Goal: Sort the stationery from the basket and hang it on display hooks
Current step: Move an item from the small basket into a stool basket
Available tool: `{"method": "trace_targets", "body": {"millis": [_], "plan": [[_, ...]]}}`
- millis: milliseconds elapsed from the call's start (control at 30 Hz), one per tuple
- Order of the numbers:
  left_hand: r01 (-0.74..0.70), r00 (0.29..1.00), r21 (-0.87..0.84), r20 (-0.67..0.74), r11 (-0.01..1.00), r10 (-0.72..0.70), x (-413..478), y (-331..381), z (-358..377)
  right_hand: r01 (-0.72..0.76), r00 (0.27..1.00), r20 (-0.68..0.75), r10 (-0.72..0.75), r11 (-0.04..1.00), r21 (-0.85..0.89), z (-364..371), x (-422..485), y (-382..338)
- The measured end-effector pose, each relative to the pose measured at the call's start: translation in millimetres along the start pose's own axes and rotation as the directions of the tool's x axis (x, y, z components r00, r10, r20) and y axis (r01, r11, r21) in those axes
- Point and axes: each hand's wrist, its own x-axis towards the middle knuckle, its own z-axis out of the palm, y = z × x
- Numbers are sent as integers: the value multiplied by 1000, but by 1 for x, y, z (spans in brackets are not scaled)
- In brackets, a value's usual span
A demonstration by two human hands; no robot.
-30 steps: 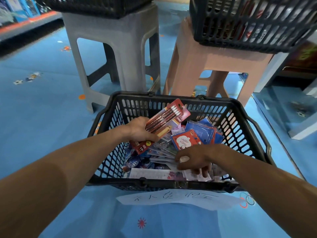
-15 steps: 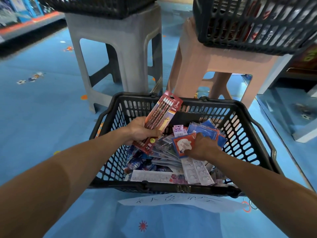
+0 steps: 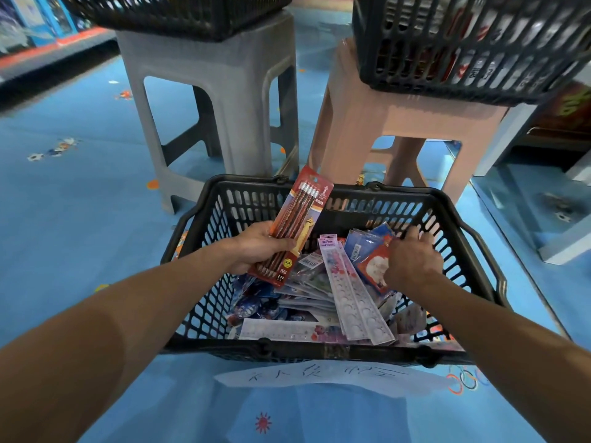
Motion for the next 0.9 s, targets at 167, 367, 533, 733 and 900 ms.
{"method": "trace_targets", "body": {"millis": [167,367,533,733,900], "plan": [[30,1000,-46,-2,999,-30,3,3,5,37,915,377,-147,959,282,13,-13,-29],[25,999,-52,-26,998,-26,0,4,9,89,900,397,-177,969,232,26,-20,-45],[12,1000,-66,-14,998,-13,-5,5,8,90,898,400,-183,966,241,4,-9,-33],[10,1000,-133,5,991,-9,-5,8,11,-227,811,500,-303,624,747,-12,10,0],[-30,1000,-232,-11,972,28,-13,32,12,-343,764,441,-470,283,896,-32,1,16]]}}
